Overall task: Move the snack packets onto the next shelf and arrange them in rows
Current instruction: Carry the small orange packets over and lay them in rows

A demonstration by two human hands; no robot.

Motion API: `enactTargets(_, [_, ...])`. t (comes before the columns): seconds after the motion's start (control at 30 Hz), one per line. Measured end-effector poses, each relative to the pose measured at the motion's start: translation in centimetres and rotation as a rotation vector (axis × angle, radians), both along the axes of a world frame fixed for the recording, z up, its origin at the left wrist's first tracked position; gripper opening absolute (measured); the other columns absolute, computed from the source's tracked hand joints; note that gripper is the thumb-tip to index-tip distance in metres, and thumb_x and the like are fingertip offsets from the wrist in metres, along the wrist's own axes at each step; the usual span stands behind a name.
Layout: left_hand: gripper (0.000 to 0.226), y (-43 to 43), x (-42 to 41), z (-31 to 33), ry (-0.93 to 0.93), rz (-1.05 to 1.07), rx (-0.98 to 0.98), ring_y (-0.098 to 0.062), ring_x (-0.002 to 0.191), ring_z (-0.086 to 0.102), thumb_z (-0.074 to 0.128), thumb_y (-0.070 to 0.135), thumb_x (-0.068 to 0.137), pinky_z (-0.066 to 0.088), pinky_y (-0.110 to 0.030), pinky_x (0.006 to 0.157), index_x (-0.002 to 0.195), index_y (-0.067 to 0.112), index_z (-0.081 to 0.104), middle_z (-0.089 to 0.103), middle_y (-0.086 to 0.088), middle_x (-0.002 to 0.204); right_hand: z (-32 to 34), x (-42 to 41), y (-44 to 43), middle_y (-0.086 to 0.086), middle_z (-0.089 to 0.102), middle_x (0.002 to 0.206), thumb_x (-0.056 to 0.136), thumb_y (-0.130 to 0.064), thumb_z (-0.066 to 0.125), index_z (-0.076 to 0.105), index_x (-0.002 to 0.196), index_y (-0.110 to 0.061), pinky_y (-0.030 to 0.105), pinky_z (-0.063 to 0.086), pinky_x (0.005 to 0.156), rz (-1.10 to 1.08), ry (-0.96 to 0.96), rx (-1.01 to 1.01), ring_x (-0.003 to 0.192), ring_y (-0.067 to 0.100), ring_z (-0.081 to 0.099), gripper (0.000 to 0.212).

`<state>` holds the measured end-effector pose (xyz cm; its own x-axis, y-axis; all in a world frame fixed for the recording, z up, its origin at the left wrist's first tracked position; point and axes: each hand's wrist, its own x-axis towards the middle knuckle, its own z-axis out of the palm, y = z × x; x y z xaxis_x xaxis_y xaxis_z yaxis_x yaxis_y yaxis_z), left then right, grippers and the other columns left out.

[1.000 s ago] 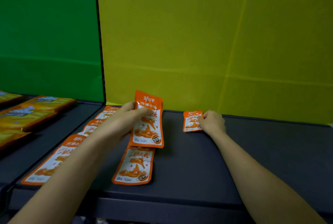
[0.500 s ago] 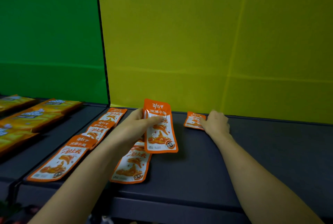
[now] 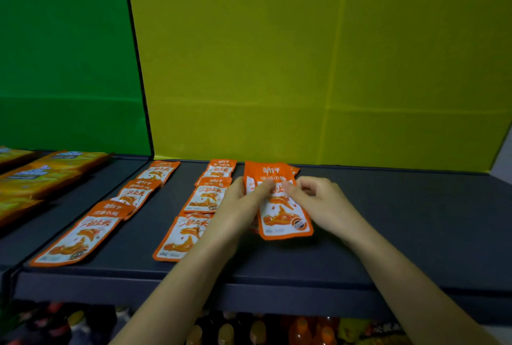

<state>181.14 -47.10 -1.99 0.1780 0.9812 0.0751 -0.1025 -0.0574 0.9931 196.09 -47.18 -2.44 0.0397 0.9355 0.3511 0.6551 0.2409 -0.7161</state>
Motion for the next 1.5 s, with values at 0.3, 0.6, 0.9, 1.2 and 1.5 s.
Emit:
enactTargets(0.3, [0.018,-1.7,0.1,-2.8,0.576,0.036,0.178,-0.021,0.096,0.063,0.052,0.028,0.090,0.050,-0.038,0.089,0.096,0.012,0.057,0.066,-0.006,0.104,-0.1,4.0,2.4,0.007,0.068,0.075,0.093,-0.029,0.053,0.063,0.072,-0.009,0.027,0.041,0.063,-0.110,0.389,-0.022,0.065,0.014,0.059,0.031])
enactTargets(0.6, [0.044,-1.4,1.1,-3.0,1.342,0.247,0.521,-0.026,0.103,0.052,0.036,0.056,0.090,0.036,-0.035,0.086,0.088,0.016,0.053,0.064,-0.009,0.103,-1.3,1.9,7.1,0.017,0.072,0.092,0.092,-0.037,0.052,0.069,0.078,-0.003,0.032,0.043,0.070,-0.151,0.150,-0.062,0.089,0.029,0.066,0.041])
enactTargets(0.9, [0.059,-0.6,1.3,-2.3,1.527,0.159,0.605,-0.025,0.098,0.057,0.030,0.060,0.090,0.036,-0.035,0.088,0.091,0.012,0.064,0.067,-0.009,0.100,-2.6,1.7,7.6,-0.003,0.044,0.057,0.095,-0.044,0.042,0.033,0.054,-0.018,0.031,0.032,0.067,-0.235,-0.256,-0.148,0.072,0.023,0.050,0.049])
enactTargets(1.2, [0.054,-0.9,1.4,-1.8,1.550,0.187,0.617,-0.023,0.095,0.059,0.028,0.059,0.091,0.036,-0.035,0.089,0.082,0.015,0.059,0.067,-0.008,0.097,-2.2,2.4,7.6,-0.003,0.051,0.066,0.094,-0.048,0.040,0.036,0.057,-0.020,0.032,0.035,0.074,-0.222,-0.304,-0.211,0.082,0.022,0.056,0.047])
enactTargets(1.5, [0.051,0.2,1.5,-0.8,1.492,0.223,0.546,-0.023,0.092,0.060,0.039,0.064,0.085,0.033,-0.030,0.071,0.079,0.016,0.053,0.066,-0.007,0.095,-2.1,2.0,6.9,0.005,0.066,0.100,0.091,-0.050,0.047,0.045,0.071,-0.020,0.029,0.037,0.069,-0.260,-0.377,-0.204,0.090,0.021,0.059,0.036])
